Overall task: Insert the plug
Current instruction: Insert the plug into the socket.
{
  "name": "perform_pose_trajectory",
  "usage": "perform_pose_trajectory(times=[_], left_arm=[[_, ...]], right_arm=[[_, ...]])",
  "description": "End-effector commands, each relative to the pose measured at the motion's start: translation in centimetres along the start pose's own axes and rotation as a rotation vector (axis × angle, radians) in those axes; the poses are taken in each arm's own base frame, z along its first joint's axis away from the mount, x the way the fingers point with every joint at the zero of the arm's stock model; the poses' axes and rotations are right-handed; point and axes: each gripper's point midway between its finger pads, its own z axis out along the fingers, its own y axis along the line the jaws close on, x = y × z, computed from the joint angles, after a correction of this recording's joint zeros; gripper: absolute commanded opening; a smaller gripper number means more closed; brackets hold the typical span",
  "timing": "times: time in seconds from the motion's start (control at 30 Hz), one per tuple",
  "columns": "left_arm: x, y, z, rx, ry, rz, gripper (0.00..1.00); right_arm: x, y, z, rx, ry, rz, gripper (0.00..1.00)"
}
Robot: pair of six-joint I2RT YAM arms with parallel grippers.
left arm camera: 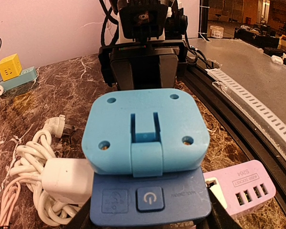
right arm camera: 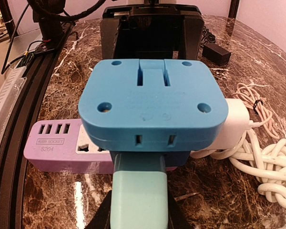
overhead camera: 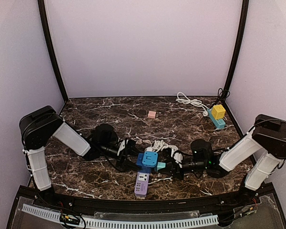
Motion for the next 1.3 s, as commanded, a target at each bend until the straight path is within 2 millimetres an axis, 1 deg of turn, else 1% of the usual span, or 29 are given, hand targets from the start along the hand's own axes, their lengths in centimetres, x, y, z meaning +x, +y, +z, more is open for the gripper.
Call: perform_pose_trajectory(times=[0.0, 0.13, 0.33, 0.47, 0.6, 0.8, 0.83, 0.9, 0.93, 0.97, 1.0, 1.03, 1.07, 1.1, 1.17, 1.2, 1.27], left_arm=[[4.1, -2.1, 0.7, 0.035, 0.11, -0.11, 0.01], [4.2, -2.5, 1.5, 0.044, 0.114, -0.076, 0.01], [3.2, -2.3, 3.0, 0.041, 0.089, -0.128, 0.01], [3.0, -2.6, 3.6, 0.05, 0.081, -0.125, 0.0], [2.8, -2.3, 4.4, 0.036, 0.086, -0.123, 0.0], [2.4, -2.1, 4.8, 0.027, 0.067, -0.112, 0.01], [2.2, -2.0, 4.8, 0.017, 0.063, -0.11, 0.01], [2.2, -1.2, 4.6, -0.025, 0.069, -0.12, 0.0], [2.2, -0.9, 4.4, -0.042, 0.074, -0.12, 0.01], [2.7, -0.4, 4.0, -0.074, 0.092, -0.126, 0.01], [3.0, -0.1, 3.6, -0.087, 0.112, -0.128, 0.0], [3.5, 0.6, 2.9, -0.12, 0.131, -0.128, 0.0], [3.8, 0.8, 2.4, -0.13, 0.152, -0.143, 0.01], [4.1, 1.5, 1.8, -0.158, 0.166, -0.138, 0.01], [4.4, 2.1, 1.1, -0.19, 0.195, -0.139, 0.0], [4.3, 2.4, 0.9, -0.198, 0.206, -0.146, 0.0], [4.3, 2.9, 0.5, -0.222, 0.221, -0.154, 0.0]], right_arm=[[-1.5, 0.4, 0.4, -0.01, -0.039, -0.044, 0.0], [-2.9, -0.2, 1.3, 0.001, -0.076, -0.061, 0.0], [-5.9, -0.4, 2.6, 0.018, -0.13, -0.148, 0.0], [-7.7, -0.4, 3.1, 0.017, -0.174, -0.191, 0.0], [-9.4, -0.4, 3.7, 0.014, -0.208, -0.206, 0.0], [-10.6, -0.5, 3.9, 0.026, -0.223, -0.215, 0.0], [-10.5, -0.6, 3.8, 0.032, -0.22, -0.212, 0.04], [-9.9, -0.7, 3.5, 0.047, -0.203, -0.196, 0.17], [-9.4, -0.7, 3.3, 0.054, -0.188, -0.182, 0.24], [-8.7, -0.7, 2.9, 0.063, -0.17, -0.165, 0.3], [-7.9, -0.7, 2.5, 0.074, -0.148, -0.144, 0.35], [-6.9, -0.7, 2.0, 0.083, -0.12, -0.111, 0.42], [-6.0, -0.6, 1.5, 0.094, -0.096, -0.076, 0.47], [-4.9, -0.6, 1.0, 0.104, -0.068, -0.039, 0.52], [-2.7, 0.0, 0.1, 0.112, -0.018, 0.038, 0.63], [-1.8, 0.4, -0.2, 0.114, 0.008, 0.069, 0.67], [-0.3, 1.1, -0.8, 0.124, 0.052, 0.116, 0.7]])
